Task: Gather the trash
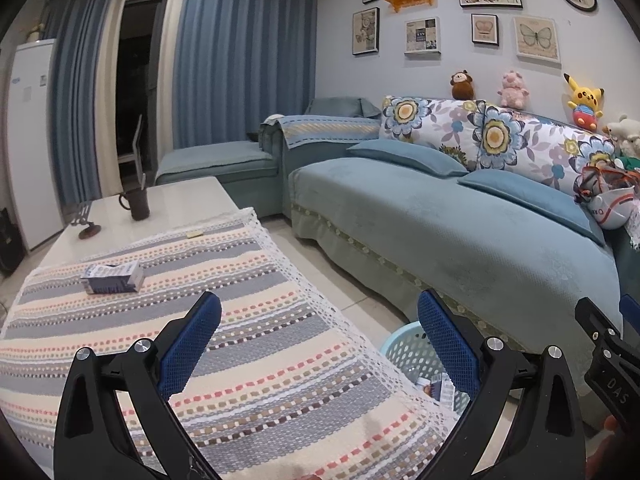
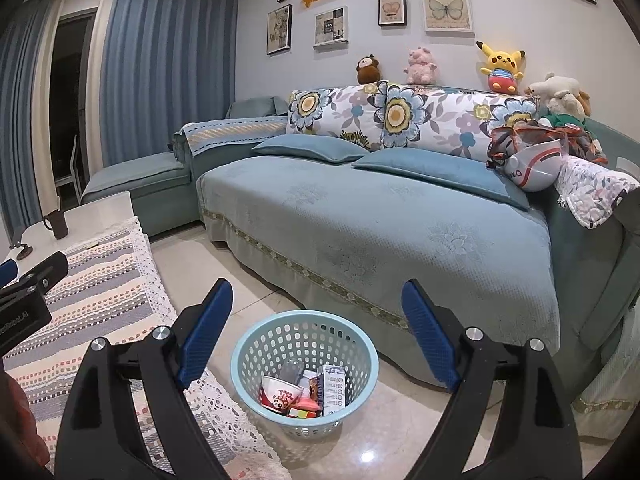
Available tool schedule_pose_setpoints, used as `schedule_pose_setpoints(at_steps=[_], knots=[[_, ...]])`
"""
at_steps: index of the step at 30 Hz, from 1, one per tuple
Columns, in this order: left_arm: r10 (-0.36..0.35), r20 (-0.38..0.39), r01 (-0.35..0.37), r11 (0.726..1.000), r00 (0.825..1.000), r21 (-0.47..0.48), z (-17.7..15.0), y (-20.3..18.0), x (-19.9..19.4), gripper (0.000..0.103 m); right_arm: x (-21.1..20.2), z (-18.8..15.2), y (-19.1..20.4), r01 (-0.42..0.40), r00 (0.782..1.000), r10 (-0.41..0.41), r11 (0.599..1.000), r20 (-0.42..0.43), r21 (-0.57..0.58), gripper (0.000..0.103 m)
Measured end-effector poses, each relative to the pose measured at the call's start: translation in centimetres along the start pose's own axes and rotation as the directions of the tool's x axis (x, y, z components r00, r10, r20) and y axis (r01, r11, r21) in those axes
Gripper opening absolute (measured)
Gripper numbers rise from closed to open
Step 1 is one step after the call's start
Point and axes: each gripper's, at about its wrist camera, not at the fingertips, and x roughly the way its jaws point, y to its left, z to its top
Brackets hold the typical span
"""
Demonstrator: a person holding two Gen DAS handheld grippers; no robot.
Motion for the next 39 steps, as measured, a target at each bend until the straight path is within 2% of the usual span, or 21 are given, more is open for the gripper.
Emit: schedule_pose_setpoints(at_steps=[16,39], knots=[[0.021,0.023,-0.022,0.999,1.0,0.033,-0.17,-0.48,-0.2,0.095,-0.14,0.05,0.15,0.0,1.0,0.0,1.0,-0.001,-0.004,0.082],[0.014,-0.003,-0.014,0.999,1.0,0.033,-0.35,-0.48,-0.01,0.095,0.05,-0.17,0.59,0.006,0.999,-0.006,1.0,-0.032,0.013,0.082]])
